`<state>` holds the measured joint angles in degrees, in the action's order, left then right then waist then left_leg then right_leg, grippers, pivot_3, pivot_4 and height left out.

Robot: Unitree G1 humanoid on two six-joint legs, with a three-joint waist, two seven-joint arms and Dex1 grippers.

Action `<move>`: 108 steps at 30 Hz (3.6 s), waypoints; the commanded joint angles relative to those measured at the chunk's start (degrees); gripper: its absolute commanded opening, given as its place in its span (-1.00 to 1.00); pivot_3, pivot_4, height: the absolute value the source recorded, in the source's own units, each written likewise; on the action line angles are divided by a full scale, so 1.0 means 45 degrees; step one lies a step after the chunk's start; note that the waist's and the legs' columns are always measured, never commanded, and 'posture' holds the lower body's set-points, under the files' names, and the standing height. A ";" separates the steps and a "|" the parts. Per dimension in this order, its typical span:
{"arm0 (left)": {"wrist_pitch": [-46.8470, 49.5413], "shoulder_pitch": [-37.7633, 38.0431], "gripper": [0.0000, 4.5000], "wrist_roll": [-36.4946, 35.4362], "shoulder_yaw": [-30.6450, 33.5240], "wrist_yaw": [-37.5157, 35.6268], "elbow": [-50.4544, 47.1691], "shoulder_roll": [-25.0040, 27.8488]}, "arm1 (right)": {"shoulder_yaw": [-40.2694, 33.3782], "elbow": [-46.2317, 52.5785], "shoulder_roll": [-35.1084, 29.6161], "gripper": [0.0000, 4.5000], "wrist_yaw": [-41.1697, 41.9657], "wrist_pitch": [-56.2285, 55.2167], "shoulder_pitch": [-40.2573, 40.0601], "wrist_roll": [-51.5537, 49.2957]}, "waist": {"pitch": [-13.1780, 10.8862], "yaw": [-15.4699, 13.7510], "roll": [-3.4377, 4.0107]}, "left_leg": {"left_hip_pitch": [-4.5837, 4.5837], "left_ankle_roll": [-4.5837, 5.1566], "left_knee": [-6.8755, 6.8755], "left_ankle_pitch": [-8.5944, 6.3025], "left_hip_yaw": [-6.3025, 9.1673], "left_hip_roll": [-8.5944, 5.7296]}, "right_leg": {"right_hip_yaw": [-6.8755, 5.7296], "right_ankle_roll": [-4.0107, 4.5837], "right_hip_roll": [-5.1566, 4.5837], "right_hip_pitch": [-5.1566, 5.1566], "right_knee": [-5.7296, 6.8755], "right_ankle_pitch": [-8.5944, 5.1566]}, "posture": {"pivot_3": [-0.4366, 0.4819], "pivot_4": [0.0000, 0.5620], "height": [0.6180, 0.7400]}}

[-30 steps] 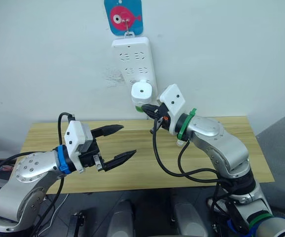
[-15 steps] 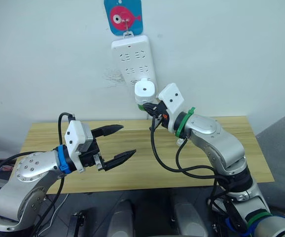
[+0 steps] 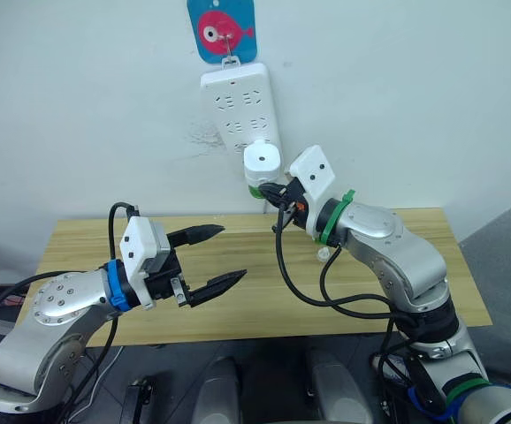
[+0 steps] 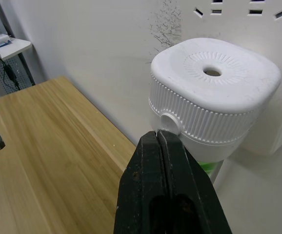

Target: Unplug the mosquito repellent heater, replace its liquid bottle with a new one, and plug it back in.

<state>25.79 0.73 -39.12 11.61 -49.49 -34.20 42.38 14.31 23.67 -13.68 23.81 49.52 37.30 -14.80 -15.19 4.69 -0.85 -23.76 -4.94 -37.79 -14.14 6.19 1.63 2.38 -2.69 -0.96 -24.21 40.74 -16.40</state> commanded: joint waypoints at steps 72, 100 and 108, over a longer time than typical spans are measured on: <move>-0.0159 -0.0317 1.00 0.0009 -0.0036 0.0025 -0.0131 -0.0249 | -0.0367 -0.0015 -0.0320 -0.99 0.0428 -0.0228 0.0716 -0.0330 | 0.0001 -0.0016 -0.0002 | 0.0018 -0.0002 -0.0017 0.0006 0.0002 -0.0001 | 0.0000 0.0005 0.0003 0.0011 0.0028 0.0004 | -0.17 -0.32 0.75; -0.1893 -0.1121 1.00 0.3026 0.1672 -0.1707 0.4691 0.3106 | -0.4082 -0.0056 -0.7865 0.99 0.7094 -0.4168 -0.1147 -0.2169 | 0.0898 -0.0226 -0.0022 | 0.0021 -0.0001 0.0078 0.0001 -0.0035 -0.0002 | 0.0003 0.0004 -0.0004 0.0019 -0.0096 0.0003 | -0.05 -0.82 0.75; -0.2543 -0.0775 1.00 0.3557 0.1992 -0.1548 0.4800 0.2925 | -0.4015 -0.1150 -0.8658 0.99 0.8078 -0.6107 -0.1854 -0.1481 | 0.1309 -0.0348 -0.0059 | 0.0077 -0.0003 0.0166 0.0003 -0.0055 0.0003 | 0.0013 0.0005 -0.0006 0.0057 -0.0164 0.0004 | -0.02 -0.85 0.75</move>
